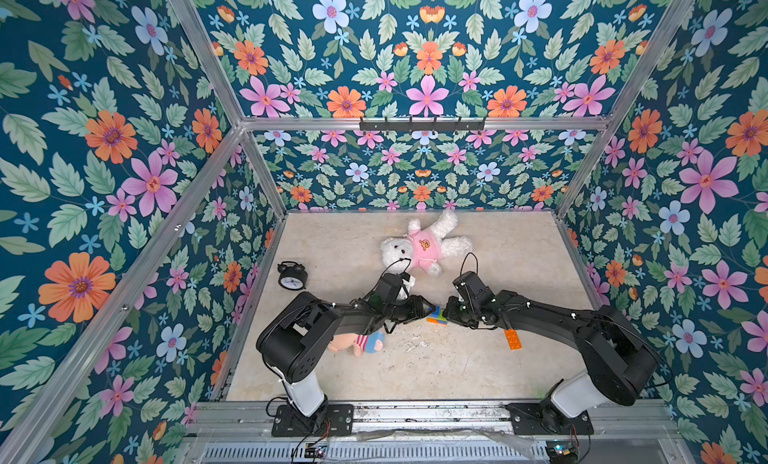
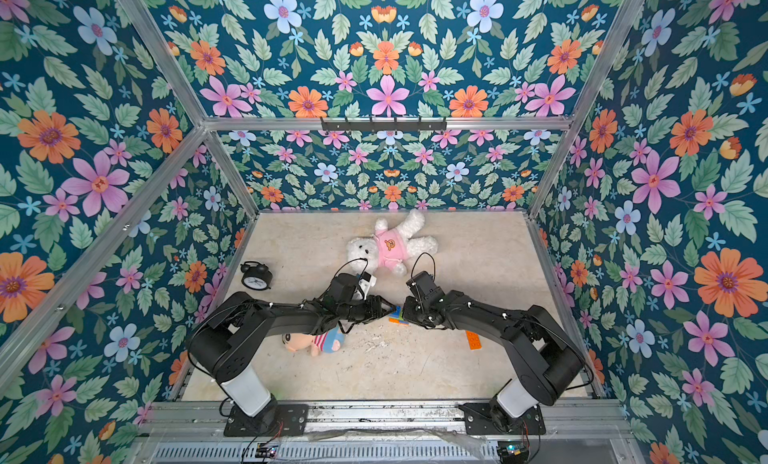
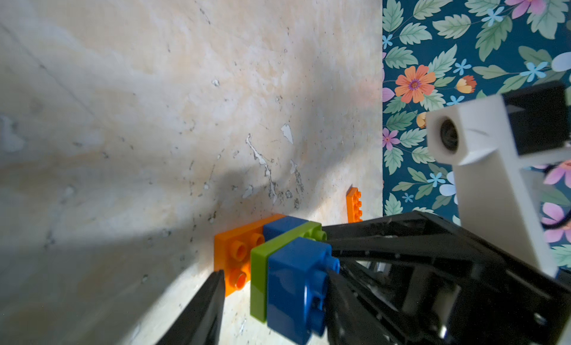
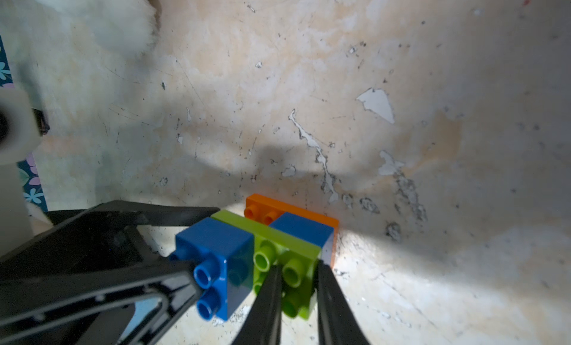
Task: Assemble the number 5 with lego
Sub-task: Assemble the lego brick with the lego brick.
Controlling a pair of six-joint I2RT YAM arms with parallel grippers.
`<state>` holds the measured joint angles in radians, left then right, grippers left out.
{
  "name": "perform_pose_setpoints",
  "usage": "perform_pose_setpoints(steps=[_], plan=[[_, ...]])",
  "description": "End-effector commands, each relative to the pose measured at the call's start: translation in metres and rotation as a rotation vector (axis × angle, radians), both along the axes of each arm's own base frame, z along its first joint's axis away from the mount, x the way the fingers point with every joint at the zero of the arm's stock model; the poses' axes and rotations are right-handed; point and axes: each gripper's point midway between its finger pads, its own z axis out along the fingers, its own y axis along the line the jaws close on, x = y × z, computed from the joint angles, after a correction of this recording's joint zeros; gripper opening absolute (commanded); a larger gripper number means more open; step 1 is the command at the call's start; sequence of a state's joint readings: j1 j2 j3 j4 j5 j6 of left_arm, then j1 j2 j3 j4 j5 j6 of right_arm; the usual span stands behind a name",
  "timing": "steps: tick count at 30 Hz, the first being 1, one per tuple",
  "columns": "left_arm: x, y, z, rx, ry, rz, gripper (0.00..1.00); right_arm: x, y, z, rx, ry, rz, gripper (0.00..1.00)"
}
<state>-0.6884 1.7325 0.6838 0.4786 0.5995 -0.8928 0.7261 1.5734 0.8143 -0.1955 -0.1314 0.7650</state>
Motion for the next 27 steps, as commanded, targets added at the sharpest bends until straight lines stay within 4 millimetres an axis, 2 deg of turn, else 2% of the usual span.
perform_pose_setpoints(steps=[1,7,22,24,27], plan=[[-0.0152,-0.0005,-0.0081,-0.012,0.074,-0.035,0.54,-0.0263,-0.0213,-0.0253,-0.108,0.110,0.022,0.23],[-0.0185,-0.0023,-0.0043,-0.114,0.104,-0.018,0.51,-0.0270,-0.0214,-0.0264,-0.107,0.113,0.022,0.23],[-0.0223,-0.0063,-0.0038,-0.194,0.139,-0.013,0.49,-0.0292,-0.0220,-0.0287,-0.103,0.116,0.029,0.22],[-0.0226,-0.0059,-0.0053,-0.190,0.138,-0.014,0.43,-0.0290,-0.0219,-0.0279,-0.104,0.114,0.030,0.22],[-0.0230,-0.0056,-0.0057,-0.187,0.139,-0.015,0.43,-0.0286,-0.0222,-0.0278,-0.105,0.110,0.030,0.22]])
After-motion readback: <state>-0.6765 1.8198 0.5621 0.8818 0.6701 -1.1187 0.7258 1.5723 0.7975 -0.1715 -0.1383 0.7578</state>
